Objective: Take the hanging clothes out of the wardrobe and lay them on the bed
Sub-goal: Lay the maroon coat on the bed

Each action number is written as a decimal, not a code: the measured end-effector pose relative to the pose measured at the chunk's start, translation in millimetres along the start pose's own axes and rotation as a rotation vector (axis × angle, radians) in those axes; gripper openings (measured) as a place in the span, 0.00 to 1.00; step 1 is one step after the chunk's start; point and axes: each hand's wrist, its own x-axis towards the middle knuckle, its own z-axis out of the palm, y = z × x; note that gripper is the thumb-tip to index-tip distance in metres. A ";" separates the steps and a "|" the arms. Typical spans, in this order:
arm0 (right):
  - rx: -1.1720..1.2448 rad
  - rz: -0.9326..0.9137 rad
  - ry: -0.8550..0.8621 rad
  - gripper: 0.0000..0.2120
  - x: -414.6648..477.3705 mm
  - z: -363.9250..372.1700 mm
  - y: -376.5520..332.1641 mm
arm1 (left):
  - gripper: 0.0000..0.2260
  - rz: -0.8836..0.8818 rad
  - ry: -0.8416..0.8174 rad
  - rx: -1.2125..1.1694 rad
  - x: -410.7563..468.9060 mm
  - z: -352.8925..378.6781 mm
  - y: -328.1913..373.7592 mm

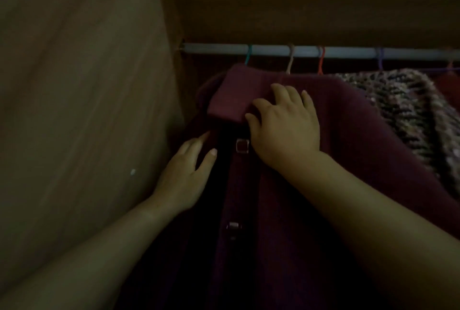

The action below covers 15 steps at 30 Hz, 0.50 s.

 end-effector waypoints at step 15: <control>0.128 0.013 -0.372 0.25 -311.6 -67.3 -50.5 | 0.29 -0.271 -0.258 0.073 -263.6 -54.7 53.2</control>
